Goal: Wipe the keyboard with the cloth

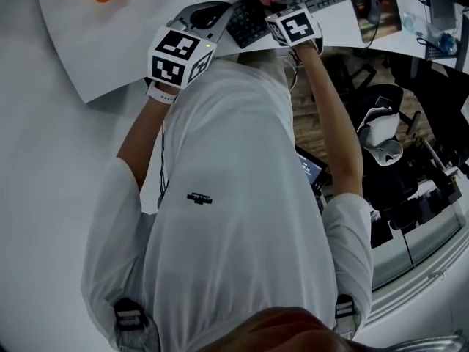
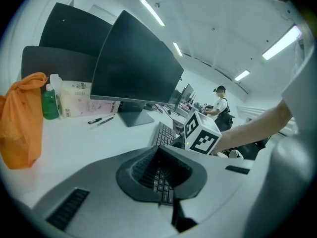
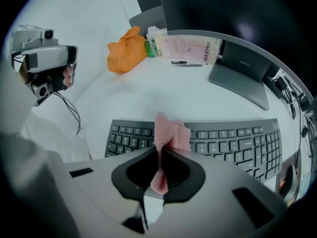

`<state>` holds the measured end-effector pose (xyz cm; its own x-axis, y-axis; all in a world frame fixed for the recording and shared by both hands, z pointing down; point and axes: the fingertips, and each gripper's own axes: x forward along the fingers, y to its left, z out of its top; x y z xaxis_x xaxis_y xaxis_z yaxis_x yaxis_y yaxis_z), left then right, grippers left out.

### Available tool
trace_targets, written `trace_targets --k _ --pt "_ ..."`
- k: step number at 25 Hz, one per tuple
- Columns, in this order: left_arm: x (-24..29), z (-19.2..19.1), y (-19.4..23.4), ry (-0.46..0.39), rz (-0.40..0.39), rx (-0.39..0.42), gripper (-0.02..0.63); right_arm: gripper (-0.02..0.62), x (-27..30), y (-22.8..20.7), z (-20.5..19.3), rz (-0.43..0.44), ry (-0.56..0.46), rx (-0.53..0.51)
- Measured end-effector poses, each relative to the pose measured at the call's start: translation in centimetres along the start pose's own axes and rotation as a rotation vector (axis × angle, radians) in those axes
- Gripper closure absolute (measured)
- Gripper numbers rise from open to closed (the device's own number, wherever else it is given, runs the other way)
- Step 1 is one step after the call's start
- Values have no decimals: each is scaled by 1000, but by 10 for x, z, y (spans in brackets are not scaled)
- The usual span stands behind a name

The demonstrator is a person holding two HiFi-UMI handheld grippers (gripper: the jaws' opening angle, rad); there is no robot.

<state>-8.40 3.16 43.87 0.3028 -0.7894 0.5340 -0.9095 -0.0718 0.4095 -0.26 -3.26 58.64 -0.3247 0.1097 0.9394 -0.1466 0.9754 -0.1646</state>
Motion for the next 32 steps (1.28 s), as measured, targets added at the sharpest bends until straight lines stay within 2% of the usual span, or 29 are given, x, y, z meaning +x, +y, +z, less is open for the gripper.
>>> trace_targets --k 21,29,32 --pt "-35 -27 11 -3 19 -19 587 565 19 113 12 107 -7 -57" --pt "-53 -24 20 -18 48 -17 586 565 28 150 13 187 -11 -66" --pt "-60 -20 24 -23 60 -14 587 565 20 162 21 234 -63 -30"
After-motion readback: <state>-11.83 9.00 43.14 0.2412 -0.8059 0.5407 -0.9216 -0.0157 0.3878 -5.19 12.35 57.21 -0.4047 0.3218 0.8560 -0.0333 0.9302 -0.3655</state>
